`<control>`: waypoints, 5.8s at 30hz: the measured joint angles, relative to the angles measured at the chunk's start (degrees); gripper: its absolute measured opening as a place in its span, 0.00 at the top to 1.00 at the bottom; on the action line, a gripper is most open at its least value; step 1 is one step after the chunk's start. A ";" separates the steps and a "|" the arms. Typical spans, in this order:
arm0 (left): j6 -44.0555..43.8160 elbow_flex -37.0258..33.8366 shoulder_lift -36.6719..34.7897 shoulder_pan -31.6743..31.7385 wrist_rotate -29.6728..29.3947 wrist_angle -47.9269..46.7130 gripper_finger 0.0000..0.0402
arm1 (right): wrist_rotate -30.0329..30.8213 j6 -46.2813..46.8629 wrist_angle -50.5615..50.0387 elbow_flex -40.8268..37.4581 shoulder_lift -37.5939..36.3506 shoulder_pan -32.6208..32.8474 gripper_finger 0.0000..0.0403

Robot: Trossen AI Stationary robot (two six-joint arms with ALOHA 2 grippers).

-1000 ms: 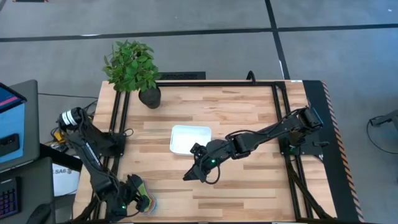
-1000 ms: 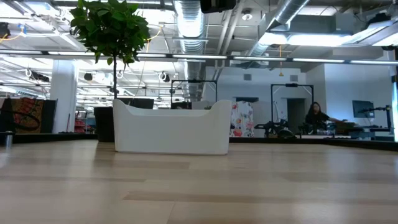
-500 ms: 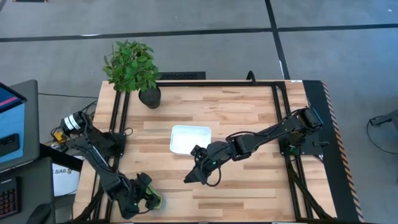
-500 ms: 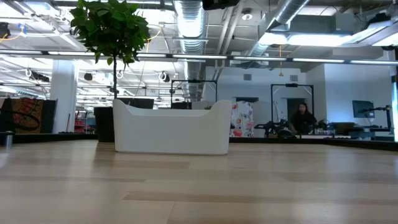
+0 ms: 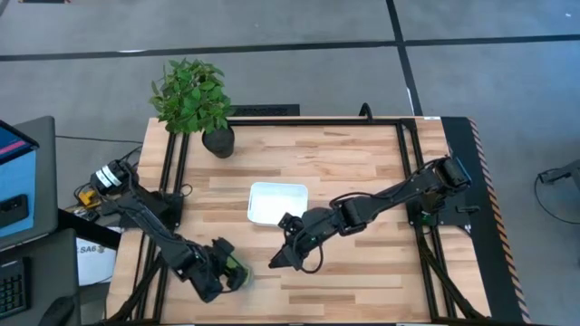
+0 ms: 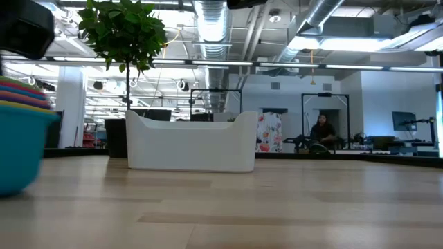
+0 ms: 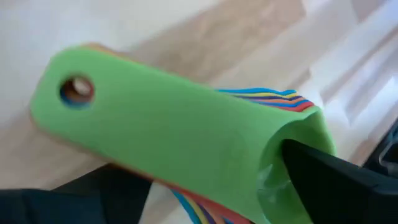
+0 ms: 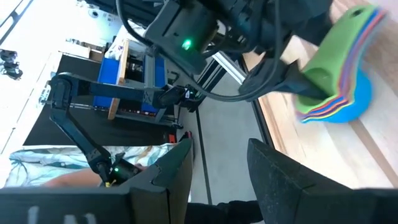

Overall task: Nest measuring cups in basket
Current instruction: Put the measuring cups into the white bin, then return to Home Position

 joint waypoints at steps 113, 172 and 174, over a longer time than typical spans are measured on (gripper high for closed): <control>30.44 -1.75 -23.53 36.08 -7.43 13.82 0.71 | 21.06 -5.57 -45.13 -0.02 -27.03 1.31 0.76; 12.09 13.65 6.84 35.84 0.13 3.30 0.51 | 34.58 -4.66 -72.82 0.00 -38.36 8.37 0.76; 15.02 14.30 5.81 35.82 -0.10 2.31 0.48 | 36.02 -5.81 -72.93 0.00 -38.36 9.13 0.76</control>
